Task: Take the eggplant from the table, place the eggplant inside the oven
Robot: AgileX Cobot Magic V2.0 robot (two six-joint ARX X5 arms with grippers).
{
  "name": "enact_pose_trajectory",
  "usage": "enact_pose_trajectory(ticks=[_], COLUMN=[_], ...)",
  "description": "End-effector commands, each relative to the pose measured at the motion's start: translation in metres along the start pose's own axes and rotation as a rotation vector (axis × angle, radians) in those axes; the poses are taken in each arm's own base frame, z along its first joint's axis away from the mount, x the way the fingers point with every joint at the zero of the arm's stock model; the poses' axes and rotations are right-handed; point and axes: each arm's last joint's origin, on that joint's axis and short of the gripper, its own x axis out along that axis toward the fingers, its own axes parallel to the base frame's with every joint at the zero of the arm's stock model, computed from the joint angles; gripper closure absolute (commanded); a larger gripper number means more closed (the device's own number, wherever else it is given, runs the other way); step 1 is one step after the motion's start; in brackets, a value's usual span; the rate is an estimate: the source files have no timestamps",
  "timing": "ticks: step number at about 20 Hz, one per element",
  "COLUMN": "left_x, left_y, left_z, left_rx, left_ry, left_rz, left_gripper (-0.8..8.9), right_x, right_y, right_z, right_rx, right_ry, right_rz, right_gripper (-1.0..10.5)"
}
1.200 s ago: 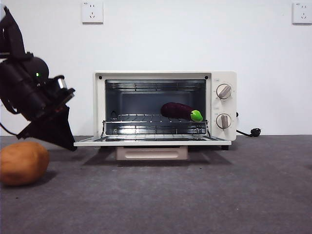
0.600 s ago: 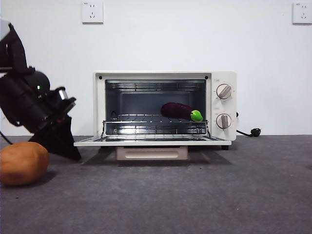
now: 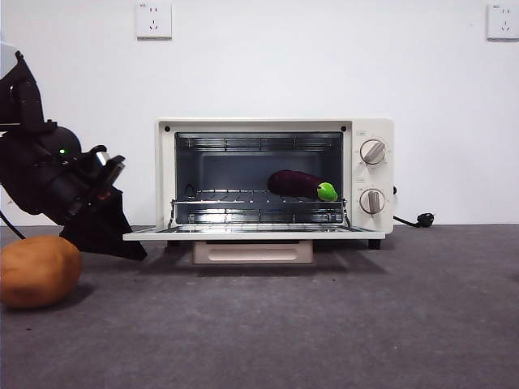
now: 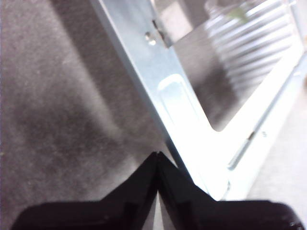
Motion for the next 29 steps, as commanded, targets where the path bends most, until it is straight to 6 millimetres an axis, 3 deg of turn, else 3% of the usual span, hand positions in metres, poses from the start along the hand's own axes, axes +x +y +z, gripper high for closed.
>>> enact_pose_trajectory(ticks=[1,17,29], left_x=[0.001,-0.017,-0.031], left_y=[0.003,0.008,-0.001], left_z=[-0.001,0.006,0.032], left_rx=[-0.012,-0.045,-0.011], left_ry=[-0.021,-0.138,-0.235], left_rz=[-0.084,-0.315,-0.379], left_gripper=[8.20,8.20,8.20], right_x=[0.000,0.000,0.001], right_y=[0.000,0.000,-0.001], right_z=[-0.002,-0.002,-0.002], right_rx=[-0.006,-0.006,-0.009], right_ry=[0.020,0.020,0.021], right_rz=[-0.003,-0.008,-0.018], right_gripper=[9.6,9.6,9.6])
